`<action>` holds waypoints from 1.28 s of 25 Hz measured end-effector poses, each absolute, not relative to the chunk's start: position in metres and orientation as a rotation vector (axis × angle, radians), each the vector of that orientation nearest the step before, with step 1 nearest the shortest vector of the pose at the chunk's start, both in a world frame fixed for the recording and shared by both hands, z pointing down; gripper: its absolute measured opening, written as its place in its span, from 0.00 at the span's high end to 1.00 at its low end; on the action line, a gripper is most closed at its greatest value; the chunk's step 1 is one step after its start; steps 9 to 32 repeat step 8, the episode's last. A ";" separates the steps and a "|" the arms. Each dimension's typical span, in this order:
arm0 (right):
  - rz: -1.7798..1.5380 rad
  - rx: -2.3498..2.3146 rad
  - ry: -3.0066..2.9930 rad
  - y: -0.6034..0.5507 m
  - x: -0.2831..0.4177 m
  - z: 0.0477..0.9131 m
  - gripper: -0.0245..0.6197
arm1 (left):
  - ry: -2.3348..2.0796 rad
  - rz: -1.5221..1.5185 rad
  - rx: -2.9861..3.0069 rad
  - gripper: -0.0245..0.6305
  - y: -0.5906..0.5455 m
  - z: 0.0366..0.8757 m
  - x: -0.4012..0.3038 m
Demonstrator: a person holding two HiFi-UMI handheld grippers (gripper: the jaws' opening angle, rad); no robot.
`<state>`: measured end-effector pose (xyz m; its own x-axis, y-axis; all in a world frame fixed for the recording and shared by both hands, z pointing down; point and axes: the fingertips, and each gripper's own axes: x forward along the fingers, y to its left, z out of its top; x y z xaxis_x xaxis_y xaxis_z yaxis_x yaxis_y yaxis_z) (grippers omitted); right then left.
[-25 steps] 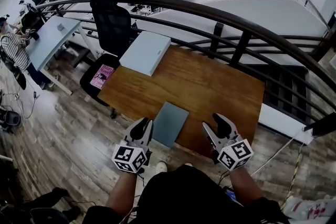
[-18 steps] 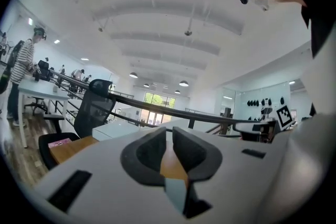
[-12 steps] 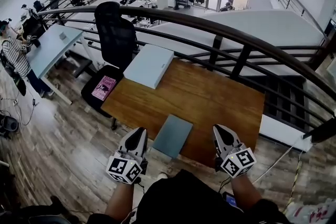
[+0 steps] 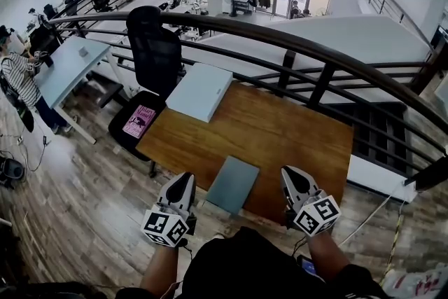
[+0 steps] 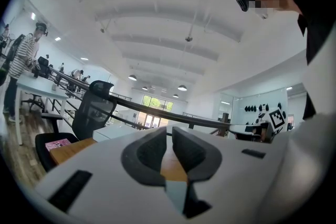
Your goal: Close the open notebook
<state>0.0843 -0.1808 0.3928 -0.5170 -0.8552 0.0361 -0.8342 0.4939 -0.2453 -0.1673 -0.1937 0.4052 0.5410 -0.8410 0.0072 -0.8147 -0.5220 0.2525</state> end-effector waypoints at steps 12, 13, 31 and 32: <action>-0.347 -1.500 2.617 -0.185 0.088 0.387 0.97 | -1.408 -0.201 2.556 0.90 -0.198 0.399 -0.168; -0.347 -1.500 2.617 -0.185 0.088 0.387 0.97 | -1.408 -0.201 2.556 0.90 -0.198 0.399 -0.168; -0.347 -1.500 2.617 -0.185 0.088 0.387 0.97 | -1.408 -0.201 2.556 0.90 -0.198 0.399 -0.168; -0.347 -1.500 2.617 -0.185 0.088 0.387 0.97 | -1.408 -0.201 2.556 0.90 -0.198 0.399 -0.168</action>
